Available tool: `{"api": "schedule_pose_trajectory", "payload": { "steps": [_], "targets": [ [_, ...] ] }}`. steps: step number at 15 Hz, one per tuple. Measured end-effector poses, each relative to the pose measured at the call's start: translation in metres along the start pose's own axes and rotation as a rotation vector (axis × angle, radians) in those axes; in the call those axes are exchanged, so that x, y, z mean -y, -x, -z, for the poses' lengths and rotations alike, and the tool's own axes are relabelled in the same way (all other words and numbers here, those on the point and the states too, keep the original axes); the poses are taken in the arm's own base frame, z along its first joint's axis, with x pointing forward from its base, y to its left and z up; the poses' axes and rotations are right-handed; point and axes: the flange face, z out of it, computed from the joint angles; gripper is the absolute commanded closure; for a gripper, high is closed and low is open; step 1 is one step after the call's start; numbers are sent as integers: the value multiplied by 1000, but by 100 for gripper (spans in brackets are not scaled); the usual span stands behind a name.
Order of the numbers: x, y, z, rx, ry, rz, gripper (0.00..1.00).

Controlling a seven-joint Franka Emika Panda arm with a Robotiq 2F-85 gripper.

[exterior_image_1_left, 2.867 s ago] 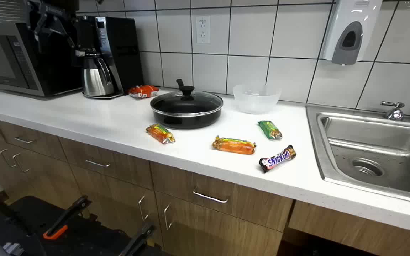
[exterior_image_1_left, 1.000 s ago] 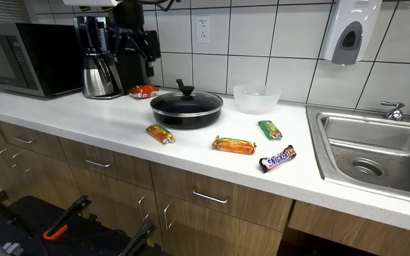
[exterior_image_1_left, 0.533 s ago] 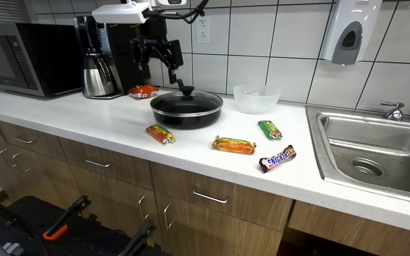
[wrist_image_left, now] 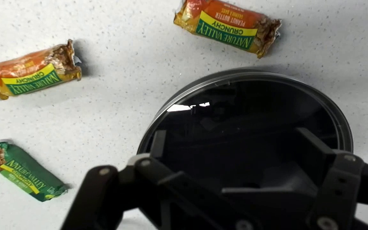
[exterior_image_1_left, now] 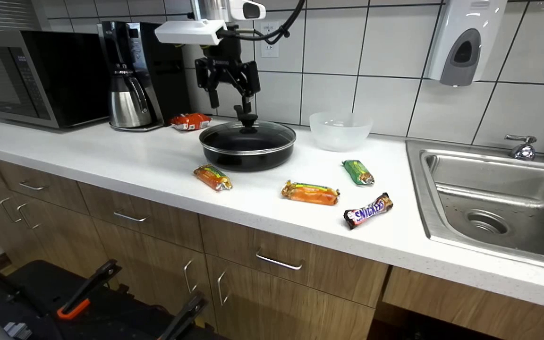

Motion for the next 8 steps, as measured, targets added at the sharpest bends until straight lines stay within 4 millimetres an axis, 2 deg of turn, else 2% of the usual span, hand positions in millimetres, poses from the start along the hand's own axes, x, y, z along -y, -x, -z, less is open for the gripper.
{"api": "schedule_pose_trajectory", "payload": {
  "steps": [8],
  "targets": [
    [3, -47, -23, 14, 6, -4, 0]
  ]
}}
